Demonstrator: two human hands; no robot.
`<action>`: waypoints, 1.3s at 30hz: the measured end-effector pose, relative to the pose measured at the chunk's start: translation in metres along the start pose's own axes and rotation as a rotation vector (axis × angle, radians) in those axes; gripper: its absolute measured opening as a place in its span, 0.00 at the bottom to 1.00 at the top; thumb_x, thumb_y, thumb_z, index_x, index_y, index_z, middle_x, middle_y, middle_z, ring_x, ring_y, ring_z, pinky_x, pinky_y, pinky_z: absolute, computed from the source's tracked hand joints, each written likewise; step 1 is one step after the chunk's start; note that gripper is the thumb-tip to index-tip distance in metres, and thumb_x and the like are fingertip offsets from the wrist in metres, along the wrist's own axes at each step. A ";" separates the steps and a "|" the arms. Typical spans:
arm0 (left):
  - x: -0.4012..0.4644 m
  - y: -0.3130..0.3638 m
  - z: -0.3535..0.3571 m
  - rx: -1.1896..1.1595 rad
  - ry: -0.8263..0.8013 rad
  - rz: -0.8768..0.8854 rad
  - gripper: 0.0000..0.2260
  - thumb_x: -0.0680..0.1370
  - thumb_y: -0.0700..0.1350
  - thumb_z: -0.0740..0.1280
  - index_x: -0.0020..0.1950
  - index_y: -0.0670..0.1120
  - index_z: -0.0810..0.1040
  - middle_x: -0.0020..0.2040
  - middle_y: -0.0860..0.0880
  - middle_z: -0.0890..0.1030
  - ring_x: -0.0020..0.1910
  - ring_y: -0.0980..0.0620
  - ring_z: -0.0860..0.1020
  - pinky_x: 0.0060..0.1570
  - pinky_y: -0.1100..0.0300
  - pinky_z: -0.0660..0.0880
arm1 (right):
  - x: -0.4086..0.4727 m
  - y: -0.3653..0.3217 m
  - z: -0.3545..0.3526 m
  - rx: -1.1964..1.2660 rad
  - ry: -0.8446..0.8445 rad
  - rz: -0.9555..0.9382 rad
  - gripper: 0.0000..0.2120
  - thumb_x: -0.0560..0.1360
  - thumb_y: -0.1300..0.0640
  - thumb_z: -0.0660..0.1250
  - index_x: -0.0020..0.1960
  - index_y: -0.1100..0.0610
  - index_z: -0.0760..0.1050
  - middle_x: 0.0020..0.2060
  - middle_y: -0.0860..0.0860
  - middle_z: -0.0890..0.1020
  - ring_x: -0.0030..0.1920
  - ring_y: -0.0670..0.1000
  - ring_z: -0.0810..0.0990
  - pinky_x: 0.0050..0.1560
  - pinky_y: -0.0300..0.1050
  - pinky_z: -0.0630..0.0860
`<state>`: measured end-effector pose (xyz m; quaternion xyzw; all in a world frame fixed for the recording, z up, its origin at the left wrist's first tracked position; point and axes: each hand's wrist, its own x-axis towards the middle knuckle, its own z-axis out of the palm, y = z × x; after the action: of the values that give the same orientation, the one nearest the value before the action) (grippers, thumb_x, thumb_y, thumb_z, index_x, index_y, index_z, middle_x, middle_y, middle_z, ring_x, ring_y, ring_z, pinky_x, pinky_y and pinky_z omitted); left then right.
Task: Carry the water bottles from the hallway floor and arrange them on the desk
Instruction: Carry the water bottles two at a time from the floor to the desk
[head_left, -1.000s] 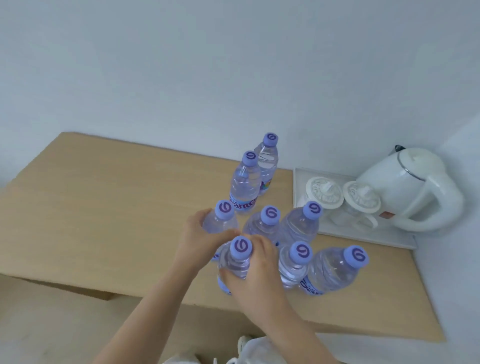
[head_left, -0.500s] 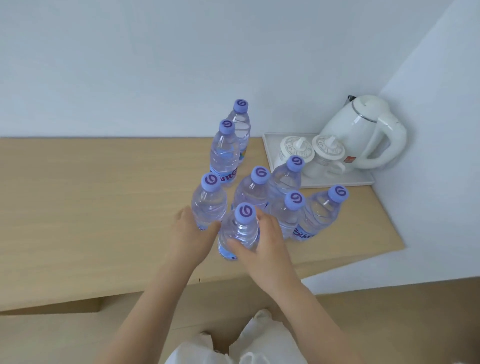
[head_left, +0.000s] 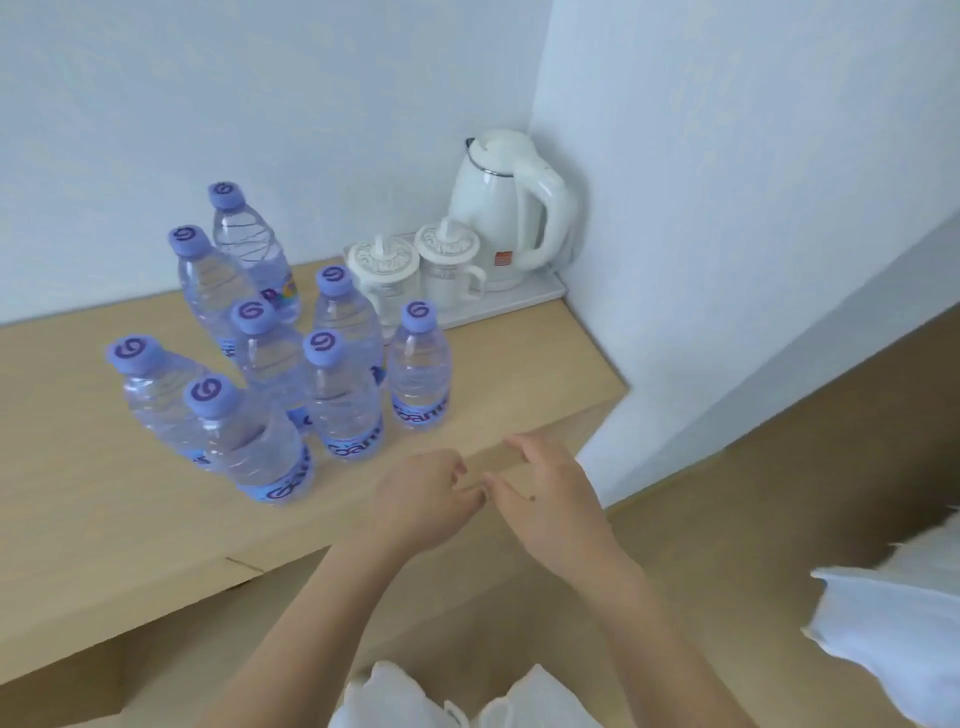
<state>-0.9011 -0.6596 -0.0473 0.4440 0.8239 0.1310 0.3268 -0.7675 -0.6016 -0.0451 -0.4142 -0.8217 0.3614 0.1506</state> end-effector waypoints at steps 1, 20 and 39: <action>0.004 0.026 0.010 -0.023 0.032 0.055 0.17 0.76 0.54 0.63 0.61 0.48 0.75 0.58 0.52 0.79 0.56 0.51 0.76 0.55 0.57 0.72 | -0.006 0.020 -0.021 -0.006 0.018 0.051 0.22 0.75 0.48 0.65 0.67 0.53 0.69 0.60 0.45 0.71 0.60 0.44 0.70 0.54 0.34 0.65; 0.072 0.422 0.223 0.282 -0.309 0.737 0.15 0.75 0.58 0.64 0.57 0.53 0.75 0.55 0.56 0.78 0.53 0.53 0.77 0.52 0.58 0.72 | -0.128 0.290 -0.314 -0.136 0.463 0.743 0.22 0.77 0.47 0.62 0.68 0.55 0.66 0.62 0.49 0.72 0.62 0.50 0.70 0.57 0.47 0.71; 0.274 0.713 0.311 0.532 -0.343 0.989 0.20 0.77 0.57 0.61 0.65 0.50 0.72 0.55 0.54 0.78 0.50 0.52 0.74 0.46 0.59 0.66 | -0.016 0.496 -0.518 -0.100 0.570 1.022 0.21 0.78 0.49 0.61 0.66 0.58 0.68 0.62 0.52 0.73 0.63 0.52 0.69 0.58 0.42 0.66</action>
<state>-0.3439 -0.0514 -0.0362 0.8573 0.4588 -0.0173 0.2328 -0.1914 -0.1749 -0.0413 -0.8452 -0.4610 0.2233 0.1528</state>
